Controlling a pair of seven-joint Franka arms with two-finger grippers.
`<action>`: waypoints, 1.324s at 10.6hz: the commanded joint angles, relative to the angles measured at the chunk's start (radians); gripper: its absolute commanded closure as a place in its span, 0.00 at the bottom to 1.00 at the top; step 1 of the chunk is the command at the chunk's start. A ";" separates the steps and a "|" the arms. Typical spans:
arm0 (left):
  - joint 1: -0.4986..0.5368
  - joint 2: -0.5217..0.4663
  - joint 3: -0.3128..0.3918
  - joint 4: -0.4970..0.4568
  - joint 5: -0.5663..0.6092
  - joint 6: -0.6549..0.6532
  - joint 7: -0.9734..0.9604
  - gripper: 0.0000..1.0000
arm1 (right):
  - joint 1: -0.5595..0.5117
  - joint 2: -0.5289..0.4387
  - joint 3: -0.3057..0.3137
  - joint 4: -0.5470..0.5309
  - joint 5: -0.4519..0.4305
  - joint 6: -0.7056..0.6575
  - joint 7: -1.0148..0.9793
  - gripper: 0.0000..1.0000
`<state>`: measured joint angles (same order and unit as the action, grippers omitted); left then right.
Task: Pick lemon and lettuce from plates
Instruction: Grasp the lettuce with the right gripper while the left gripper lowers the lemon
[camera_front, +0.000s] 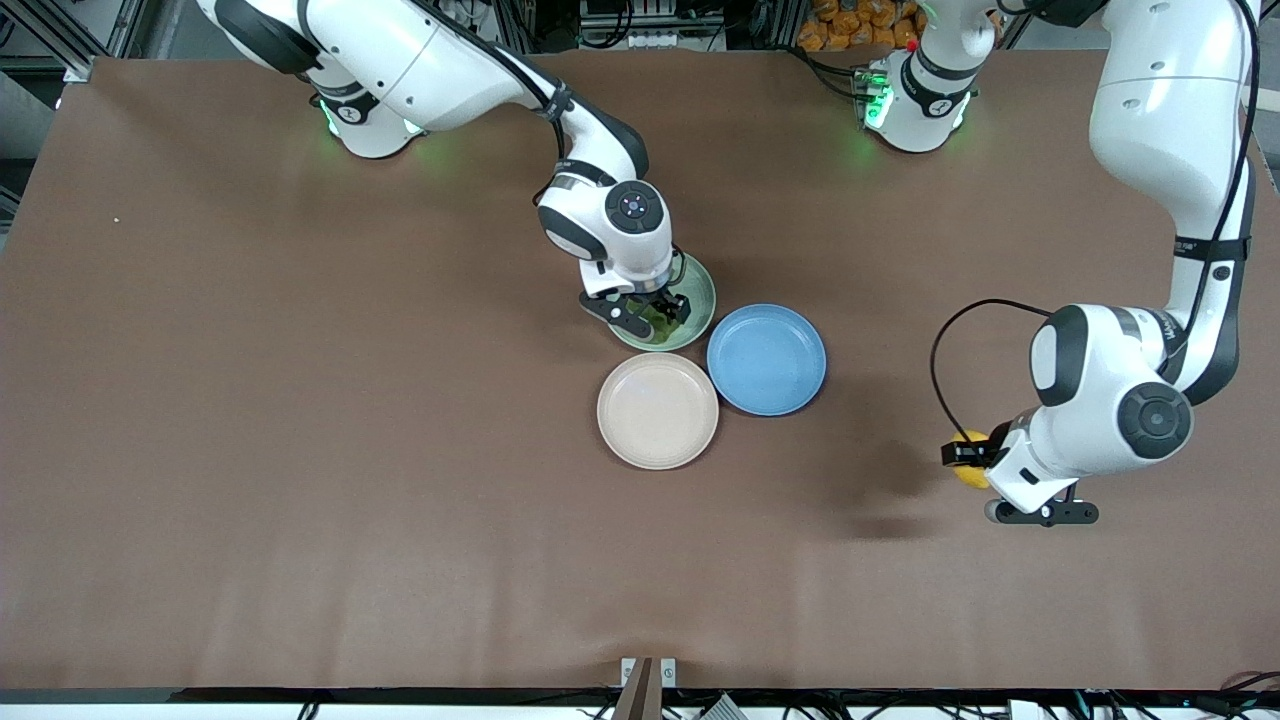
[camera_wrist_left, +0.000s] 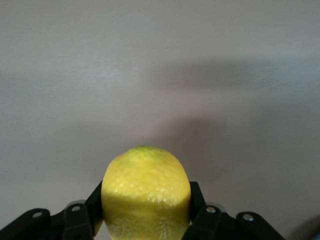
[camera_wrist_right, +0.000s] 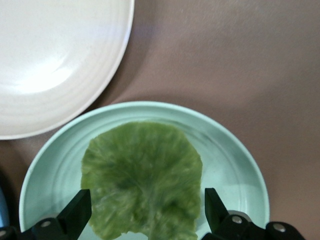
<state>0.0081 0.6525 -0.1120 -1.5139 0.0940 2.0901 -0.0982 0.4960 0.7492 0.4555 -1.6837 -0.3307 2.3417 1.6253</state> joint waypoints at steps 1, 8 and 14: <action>0.047 0.010 -0.011 -0.054 0.075 0.051 0.061 1.00 | -0.001 0.050 0.026 0.018 -0.114 0.042 0.122 0.00; 0.127 0.010 -0.012 -0.178 0.078 0.143 0.124 1.00 | -0.002 0.070 0.037 0.018 -0.120 0.042 0.116 0.39; 0.127 0.012 -0.015 -0.177 0.067 0.143 0.124 0.00 | -0.014 0.067 0.040 0.019 -0.114 0.028 0.105 1.00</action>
<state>0.1278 0.6891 -0.1188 -1.6755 0.1454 2.2224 0.0156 0.4961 0.7896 0.4869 -1.6704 -0.4202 2.3643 1.7178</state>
